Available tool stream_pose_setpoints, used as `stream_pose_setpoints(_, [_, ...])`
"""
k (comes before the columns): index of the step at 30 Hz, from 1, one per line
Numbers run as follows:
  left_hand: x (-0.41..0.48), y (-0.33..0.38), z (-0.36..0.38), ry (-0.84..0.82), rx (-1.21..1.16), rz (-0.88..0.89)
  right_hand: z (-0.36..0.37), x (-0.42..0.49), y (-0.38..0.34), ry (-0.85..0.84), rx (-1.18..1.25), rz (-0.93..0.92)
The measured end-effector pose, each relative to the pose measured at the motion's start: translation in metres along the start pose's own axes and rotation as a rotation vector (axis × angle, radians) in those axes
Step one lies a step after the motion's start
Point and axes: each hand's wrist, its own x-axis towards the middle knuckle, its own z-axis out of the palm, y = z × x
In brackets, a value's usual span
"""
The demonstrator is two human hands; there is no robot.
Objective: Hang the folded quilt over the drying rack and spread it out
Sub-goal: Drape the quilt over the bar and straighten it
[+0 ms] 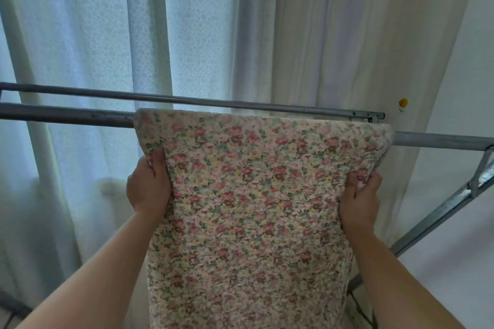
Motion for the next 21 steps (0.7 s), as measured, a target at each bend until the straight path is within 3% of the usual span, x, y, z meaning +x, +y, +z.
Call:
stream_pose_setpoints(11, [-0.035, -0.027, 0.006, -0.221, 0.148, -0.162, -0.027, -0.008, 0.016, -0.122, -0.127, 0.012])
stream_pose_setpoints(13, [-0.026, -0.013, -0.002, -0.196, 0.049, -0.168, -0.035, 0.005, 0.000, -0.075, -0.020, 0.020])
stream_pose_setpoints(17, [0.008, 0.049, -0.013, 0.008, -0.296, -0.219, -0.045, 0.047, -0.061, 0.097, 0.251, 0.042])
stream_pose_setpoints(21, [0.022, 0.066, -0.008, 0.098, -0.263, -0.239, -0.040, 0.068, -0.080, 0.180, 0.098, 0.073])
